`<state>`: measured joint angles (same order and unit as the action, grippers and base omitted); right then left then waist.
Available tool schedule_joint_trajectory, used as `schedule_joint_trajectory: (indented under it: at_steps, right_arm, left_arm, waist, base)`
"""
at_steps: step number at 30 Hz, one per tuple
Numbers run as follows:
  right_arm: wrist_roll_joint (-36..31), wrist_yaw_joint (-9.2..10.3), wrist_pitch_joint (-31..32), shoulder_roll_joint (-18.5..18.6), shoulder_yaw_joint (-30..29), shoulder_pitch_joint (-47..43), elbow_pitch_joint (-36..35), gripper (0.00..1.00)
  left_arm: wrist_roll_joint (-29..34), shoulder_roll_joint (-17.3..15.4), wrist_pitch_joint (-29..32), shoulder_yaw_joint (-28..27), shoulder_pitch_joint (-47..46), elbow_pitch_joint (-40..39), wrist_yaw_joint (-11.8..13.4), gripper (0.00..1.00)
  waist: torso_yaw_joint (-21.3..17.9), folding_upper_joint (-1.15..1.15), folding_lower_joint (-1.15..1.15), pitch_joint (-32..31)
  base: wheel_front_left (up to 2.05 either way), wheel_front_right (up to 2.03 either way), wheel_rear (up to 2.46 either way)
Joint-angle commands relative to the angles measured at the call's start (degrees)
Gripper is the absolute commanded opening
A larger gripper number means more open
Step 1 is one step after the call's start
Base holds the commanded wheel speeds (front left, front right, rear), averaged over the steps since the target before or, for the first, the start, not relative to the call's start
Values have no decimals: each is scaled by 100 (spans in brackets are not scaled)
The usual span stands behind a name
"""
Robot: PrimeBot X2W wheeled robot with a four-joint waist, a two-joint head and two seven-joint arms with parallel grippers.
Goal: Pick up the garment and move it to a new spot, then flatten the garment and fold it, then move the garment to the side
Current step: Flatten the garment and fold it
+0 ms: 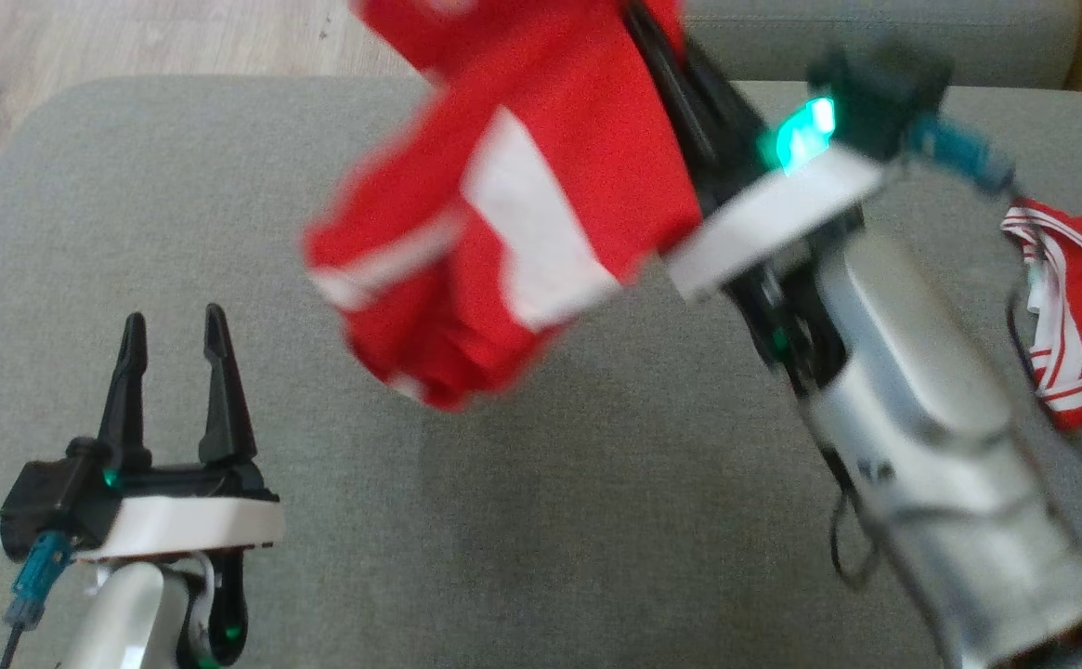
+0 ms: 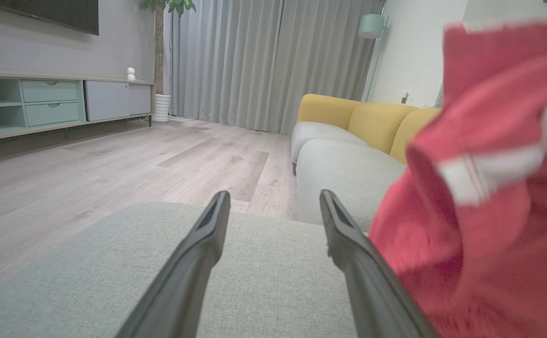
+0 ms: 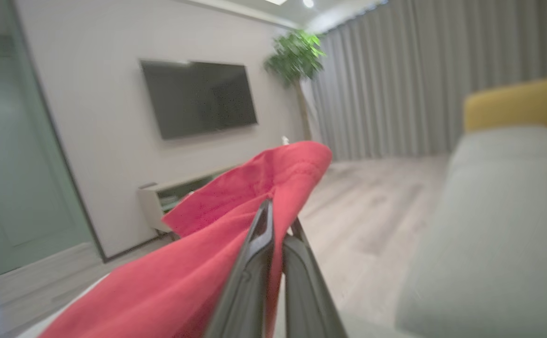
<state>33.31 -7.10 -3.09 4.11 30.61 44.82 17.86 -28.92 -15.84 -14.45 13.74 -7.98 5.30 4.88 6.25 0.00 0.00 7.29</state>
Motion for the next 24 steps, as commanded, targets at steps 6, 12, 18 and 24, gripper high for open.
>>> schedule_joint_trajectory:
  at_steps: [6,12,18,24]
  right_arm:
    - [-623,-39,-328,-53,-974,-1230,1351,0]
    - [-1244,-39,-784,-32,-1670,-1296,2222,100]
    - [-2140,-39,-742,26,-2226,-1209,2352,100]
    - [-2474,-39,33,-29,-1982,-1645,1438,100]
  left_arm:
    - [24,-116,-53,-291,-205,-211,0,100]
    - [39,-131,-54,-298,-246,-195,-29,100]
    - [52,-127,-54,-269,-225,-134,-48,100]
    - [59,-131,-54,-254,-155,-123,-39,100]
  waist:
    - [-7,0,0,118]
    - [-51,0,0,168]
    - [-57,0,0,74]
    - [-45,0,0,-40]
  base:
    - [0,0,0]
    - [0,0,0]
    - [0,0,0]
    - [0,0,0]
